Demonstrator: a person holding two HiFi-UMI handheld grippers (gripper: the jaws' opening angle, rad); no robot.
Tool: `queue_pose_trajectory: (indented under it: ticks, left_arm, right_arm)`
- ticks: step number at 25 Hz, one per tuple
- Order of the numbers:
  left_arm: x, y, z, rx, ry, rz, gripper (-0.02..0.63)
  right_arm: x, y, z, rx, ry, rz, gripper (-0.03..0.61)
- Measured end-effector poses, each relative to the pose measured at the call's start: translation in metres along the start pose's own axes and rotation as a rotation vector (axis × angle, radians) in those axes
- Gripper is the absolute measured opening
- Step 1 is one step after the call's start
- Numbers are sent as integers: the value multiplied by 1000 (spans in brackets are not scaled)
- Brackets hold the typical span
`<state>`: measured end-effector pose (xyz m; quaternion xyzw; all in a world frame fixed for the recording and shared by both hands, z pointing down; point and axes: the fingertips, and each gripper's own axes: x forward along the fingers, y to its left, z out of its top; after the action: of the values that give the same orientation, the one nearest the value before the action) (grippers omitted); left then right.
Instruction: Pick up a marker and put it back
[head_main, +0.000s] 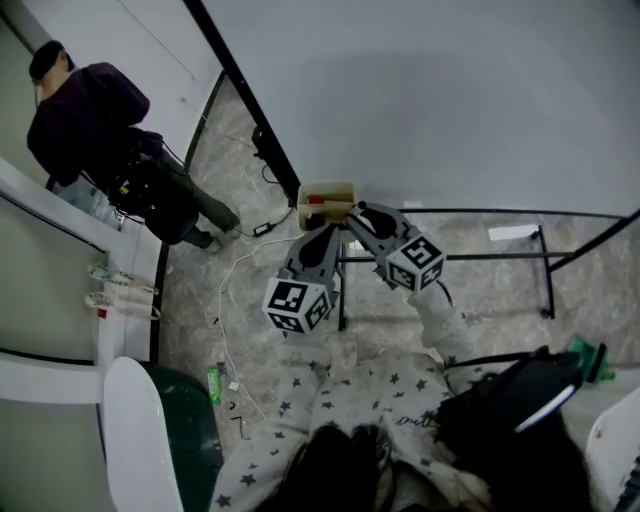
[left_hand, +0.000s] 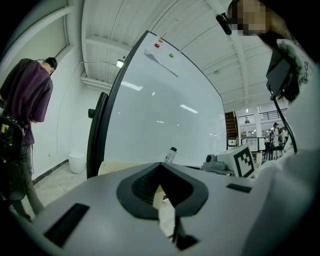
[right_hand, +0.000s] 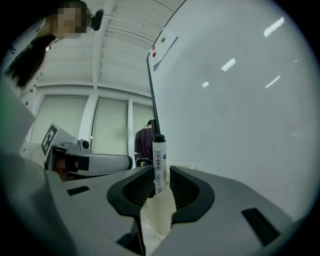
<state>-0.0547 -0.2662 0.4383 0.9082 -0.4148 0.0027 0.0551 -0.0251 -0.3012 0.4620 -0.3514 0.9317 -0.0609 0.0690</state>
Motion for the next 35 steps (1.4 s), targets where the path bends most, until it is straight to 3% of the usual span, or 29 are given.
queue_pose_trajectory:
  ticks: [9, 19, 24, 29, 35]
  left_arm:
    - [-14, -29, 13, -1, -12, -22, 0]
    - [-16, -27, 19, -4, -25, -17, 0]
    - [-22, -30, 35, 9, -47, -26, 0]
    - [-28, -33, 55, 29, -65, -34, 0]
    - [-34, -49, 82, 41, -83, -88, 0]
  right_arm:
    - [-22, 28, 25, -66, 5, 8, 86]
    - [-28, 36, 51, -77, -54, 15, 86]
    - [-31, 47, 80, -85, -96, 32, 84]
    - [-36, 63, 105, -137, -68, 76, 84]
    - [-42, 80, 134, -132, -84, 111, 83]
